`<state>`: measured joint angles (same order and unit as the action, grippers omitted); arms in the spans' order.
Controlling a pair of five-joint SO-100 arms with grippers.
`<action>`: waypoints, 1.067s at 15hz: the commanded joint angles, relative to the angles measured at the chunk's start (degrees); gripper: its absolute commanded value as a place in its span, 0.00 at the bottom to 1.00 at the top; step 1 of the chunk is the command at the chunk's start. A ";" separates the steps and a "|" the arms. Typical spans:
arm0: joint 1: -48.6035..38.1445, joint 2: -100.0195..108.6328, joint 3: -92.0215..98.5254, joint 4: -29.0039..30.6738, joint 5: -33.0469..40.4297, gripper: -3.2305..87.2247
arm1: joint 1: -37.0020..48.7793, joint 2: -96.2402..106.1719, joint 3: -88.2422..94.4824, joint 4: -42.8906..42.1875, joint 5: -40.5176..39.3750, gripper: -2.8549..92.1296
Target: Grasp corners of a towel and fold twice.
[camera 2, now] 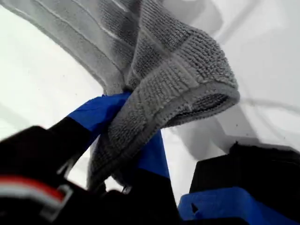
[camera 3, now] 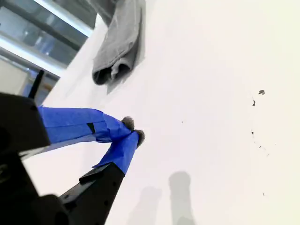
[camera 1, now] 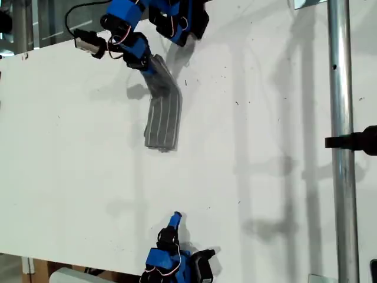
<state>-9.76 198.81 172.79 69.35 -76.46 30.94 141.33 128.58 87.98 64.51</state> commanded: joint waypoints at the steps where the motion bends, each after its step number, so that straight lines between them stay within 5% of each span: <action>1: 0.62 0.35 -0.79 -0.62 0.26 0.00 | -2.81 -1.67 -2.29 -6.50 0.62 0.03; 4: 0.79 0.35 -0.79 -0.79 0.09 0.00 | -6.77 -20.92 -13.97 -21.53 -0.35 0.03; 11: 1.85 0.35 0.44 -1.23 -1.14 0.00 | -11.43 -52.47 -35.07 -37.27 -1.05 0.04; 12: 1.85 0.35 0.97 -1.49 -1.14 0.00 | -11.78 -52.56 -35.86 -39.46 -0.97 0.11; 13: 1.67 0.35 1.23 -1.67 -1.23 0.00 | -11.95 -52.21 -37.00 -40.78 -1.41 0.37; 16: 1.85 0.35 1.67 -1.85 -1.14 0.00 | -10.37 -47.29 -36.39 -47.02 -2.46 0.17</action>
<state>-8.26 198.81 175.08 68.73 -76.99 19.69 88.68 95.71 43.24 62.93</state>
